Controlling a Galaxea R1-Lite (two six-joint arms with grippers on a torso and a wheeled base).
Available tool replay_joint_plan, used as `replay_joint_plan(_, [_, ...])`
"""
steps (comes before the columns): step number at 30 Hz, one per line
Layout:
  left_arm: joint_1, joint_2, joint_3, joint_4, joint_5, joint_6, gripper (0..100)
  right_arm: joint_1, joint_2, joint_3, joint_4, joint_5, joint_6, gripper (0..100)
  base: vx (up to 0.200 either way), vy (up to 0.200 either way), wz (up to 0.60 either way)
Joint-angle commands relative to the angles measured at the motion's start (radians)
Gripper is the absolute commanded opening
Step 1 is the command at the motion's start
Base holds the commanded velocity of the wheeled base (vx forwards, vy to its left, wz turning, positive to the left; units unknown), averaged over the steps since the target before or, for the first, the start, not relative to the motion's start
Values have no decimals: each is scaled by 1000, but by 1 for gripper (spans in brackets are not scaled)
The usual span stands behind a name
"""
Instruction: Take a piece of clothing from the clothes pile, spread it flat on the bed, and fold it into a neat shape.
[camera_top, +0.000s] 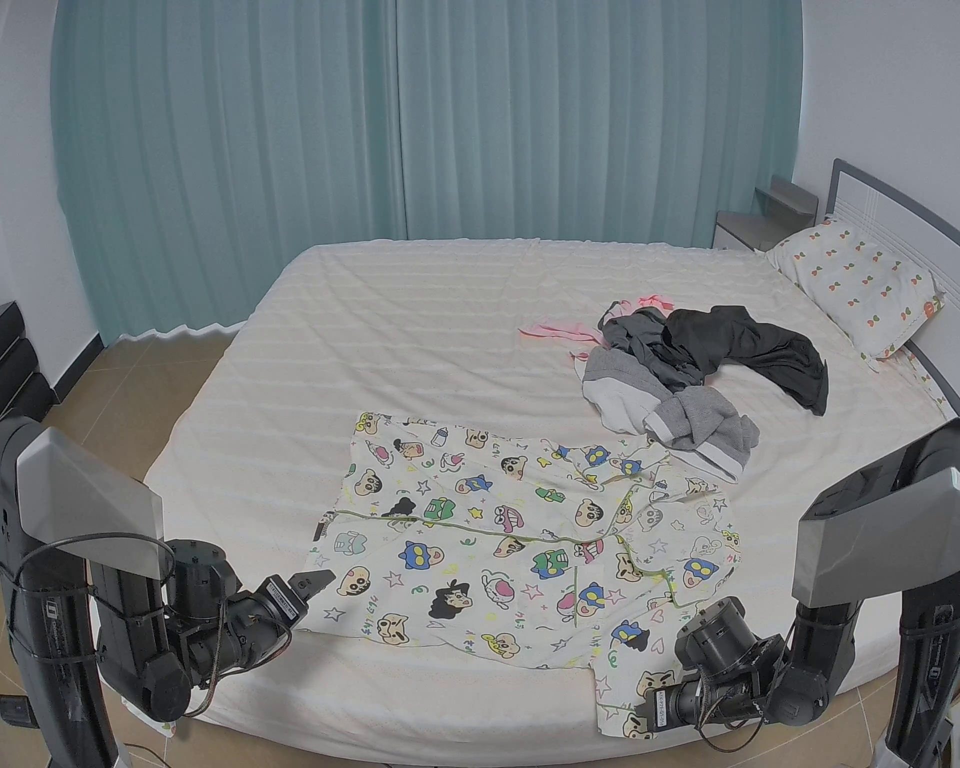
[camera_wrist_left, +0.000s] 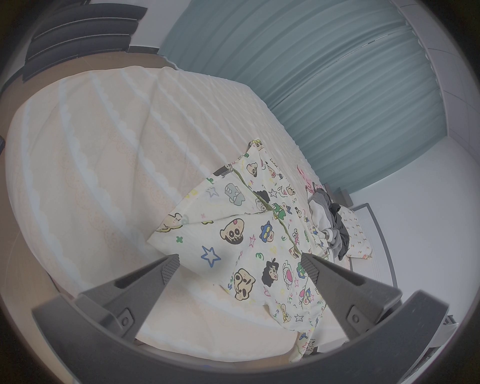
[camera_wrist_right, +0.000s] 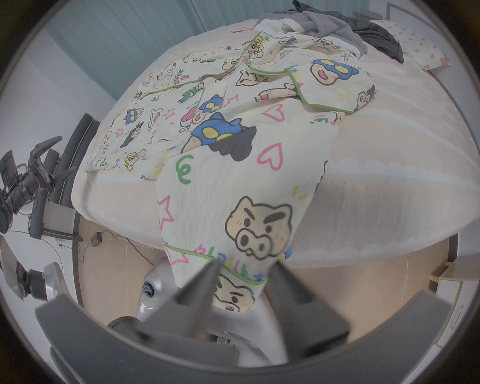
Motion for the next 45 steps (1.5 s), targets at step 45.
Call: replay_joint_plan(45, [0, 7, -1, -18, 3, 3, 100, -139, -459, -57, 419, 86, -114, 0, 0, 0, 0])
